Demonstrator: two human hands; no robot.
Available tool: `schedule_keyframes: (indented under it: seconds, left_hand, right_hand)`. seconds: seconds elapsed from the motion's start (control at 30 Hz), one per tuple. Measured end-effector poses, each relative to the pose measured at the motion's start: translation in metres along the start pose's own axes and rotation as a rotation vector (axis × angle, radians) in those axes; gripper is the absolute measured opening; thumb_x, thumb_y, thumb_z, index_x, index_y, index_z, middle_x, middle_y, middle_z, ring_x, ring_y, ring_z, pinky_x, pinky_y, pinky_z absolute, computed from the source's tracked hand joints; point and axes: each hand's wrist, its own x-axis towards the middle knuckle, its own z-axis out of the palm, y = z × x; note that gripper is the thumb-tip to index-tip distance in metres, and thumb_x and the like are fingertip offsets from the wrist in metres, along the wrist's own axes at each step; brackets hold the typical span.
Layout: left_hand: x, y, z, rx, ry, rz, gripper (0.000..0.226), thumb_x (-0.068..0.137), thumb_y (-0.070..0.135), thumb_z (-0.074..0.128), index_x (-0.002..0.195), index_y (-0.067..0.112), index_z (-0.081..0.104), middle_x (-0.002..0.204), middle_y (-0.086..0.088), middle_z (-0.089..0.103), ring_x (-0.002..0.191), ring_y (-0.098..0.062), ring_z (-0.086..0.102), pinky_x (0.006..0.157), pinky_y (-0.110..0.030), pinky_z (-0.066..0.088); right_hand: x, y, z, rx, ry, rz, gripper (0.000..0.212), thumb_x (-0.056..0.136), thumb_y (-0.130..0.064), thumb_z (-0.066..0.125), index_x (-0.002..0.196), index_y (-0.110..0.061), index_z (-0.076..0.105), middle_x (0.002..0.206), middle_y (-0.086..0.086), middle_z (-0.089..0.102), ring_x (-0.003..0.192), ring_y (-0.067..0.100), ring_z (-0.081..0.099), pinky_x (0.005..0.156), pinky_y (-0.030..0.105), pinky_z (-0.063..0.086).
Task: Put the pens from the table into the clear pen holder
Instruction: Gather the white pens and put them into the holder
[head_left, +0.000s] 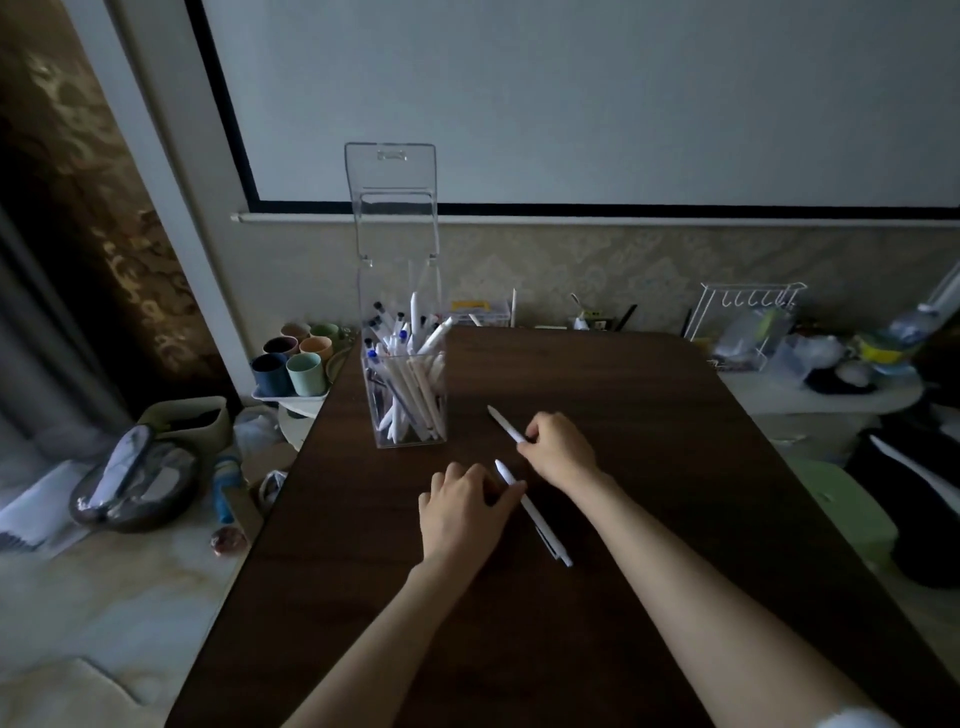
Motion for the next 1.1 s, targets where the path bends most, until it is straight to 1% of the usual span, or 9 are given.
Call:
schedule_keyframes:
  seconds: [0.17, 0.37, 0.5, 0.6, 0.7, 0.8, 0.9, 1.03, 1.1]
  left_hand:
    - [0.006, 0.02, 0.011, 0.136, -0.02, -0.104, 0.062, 0.078, 0.065, 0.048, 0.111, 0.013, 0.048, 0.121, -0.009, 0.049, 0.117, -0.028, 0.042, 0.095, -0.039, 0.037]
    - [0.013, 0.023, 0.0, 0.078, -0.132, -0.19, 0.035, 0.084, 0.033, 0.057, 0.108, 0.008, 0.053, 0.114, -0.009, 0.054, 0.107, -0.027, 0.054, 0.08, -0.035, 0.042]
    - [0.019, 0.005, -0.035, -0.246, -0.126, -0.11, 0.016, 0.085, 0.026, 0.058, 0.08, 0.011, 0.056, 0.085, -0.006, 0.061, 0.071, -0.011, 0.057, 0.061, -0.024, 0.043]
    - [0.022, 0.004, -0.085, -0.531, 0.08, 0.092, 0.005, 0.088, 0.017, 0.056, 0.092, 0.015, 0.054, 0.082, 0.006, 0.061, 0.075, -0.002, 0.059, 0.06, -0.013, 0.047]
    - [0.036, 0.01, -0.141, -0.623, 0.449, 0.251, 0.013, 0.086, 0.014, 0.06, 0.095, 0.009, 0.053, 0.081, 0.01, 0.06, 0.074, -0.003, 0.061, 0.063, -0.008, 0.048]
    - [0.061, 0.014, -0.177, -0.663, 0.641, 0.302, 0.017, 0.086, 0.014, 0.06, 0.099, 0.007, 0.051, 0.086, 0.007, 0.063, 0.076, 0.001, 0.061, 0.066, -0.011, 0.051]
    - [0.082, 0.008, -0.188, -0.576, 0.667, 0.347, 0.02, 0.088, 0.012, 0.057, 0.105, 0.006, 0.047, 0.093, -0.001, 0.062, 0.078, -0.005, 0.061, 0.067, -0.017, 0.053]
    - [0.092, -0.012, -0.169, -0.382, 0.576, 0.353, 0.036, 0.088, 0.006, 0.056, 0.12, 0.003, 0.041, 0.089, -0.01, 0.065, 0.075, -0.021, 0.063, 0.061, -0.028, 0.051]
    - [0.093, -0.024, -0.158, -0.329, 0.523, 0.362, 0.046, 0.086, 0.003, 0.057, 0.128, 0.003, 0.037, 0.088, -0.017, 0.067, 0.076, -0.026, 0.065, 0.066, -0.031, 0.051]
  right_hand:
    - [-0.026, 0.025, -0.009, 0.072, 0.082, 0.064, 0.01, 0.086, -0.019, 0.059, 0.094, -0.014, 0.063, 0.099, 0.003, 0.065, 0.086, 0.018, 0.062, 0.071, 0.032, 0.05]
    - [-0.045, 0.03, -0.02, 0.433, 0.062, 0.147, 0.014, 0.082, -0.014, 0.063, 0.093, -0.007, 0.065, 0.082, 0.003, 0.066, 0.071, 0.014, 0.061, 0.061, 0.025, 0.049]
    - [-0.05, 0.005, -0.032, 0.955, -0.045, 0.057, 0.048, 0.084, 0.002, 0.058, 0.129, -0.009, 0.044, 0.098, 0.007, 0.062, 0.074, 0.017, 0.067, 0.072, 0.033, 0.056]
    - [-0.047, -0.028, -0.048, 1.128, -0.033, -0.152, 0.084, 0.082, 0.008, 0.057, 0.141, -0.036, 0.018, 0.107, 0.003, 0.053, 0.088, 0.026, 0.068, 0.087, 0.045, 0.055]
    - [-0.034, -0.065, -0.068, 1.048, 0.174, -0.48, 0.099, 0.076, 0.0, 0.068, 0.133, -0.058, 0.012, 0.135, 0.021, 0.039, 0.115, 0.038, 0.055, 0.087, 0.052, 0.054]
    - [-0.023, -0.105, -0.08, 0.948, 0.356, -0.644, 0.086, 0.079, 0.001, 0.065, 0.135, -0.045, 0.019, 0.112, 0.018, 0.051, 0.089, 0.019, 0.065, 0.069, 0.039, 0.06]
    - [-0.012, -0.131, -0.076, 1.07, 0.495, -0.636, 0.074, 0.082, -0.001, 0.062, 0.134, -0.037, 0.024, 0.091, 0.018, 0.058, 0.078, 0.029, 0.066, 0.065, 0.042, 0.059]
    - [0.0, -0.133, -0.048, 0.957, 0.584, -0.665, 0.059, 0.087, -0.003, 0.057, 0.132, -0.027, 0.027, 0.09, 0.014, 0.062, 0.076, 0.014, 0.065, 0.065, 0.021, 0.055]
    - [0.002, -0.126, -0.031, 0.829, 0.572, -0.675, 0.053, 0.089, -0.008, 0.056, 0.131, -0.025, 0.029, 0.086, 0.003, 0.061, 0.073, 0.012, 0.063, 0.062, 0.023, 0.055]
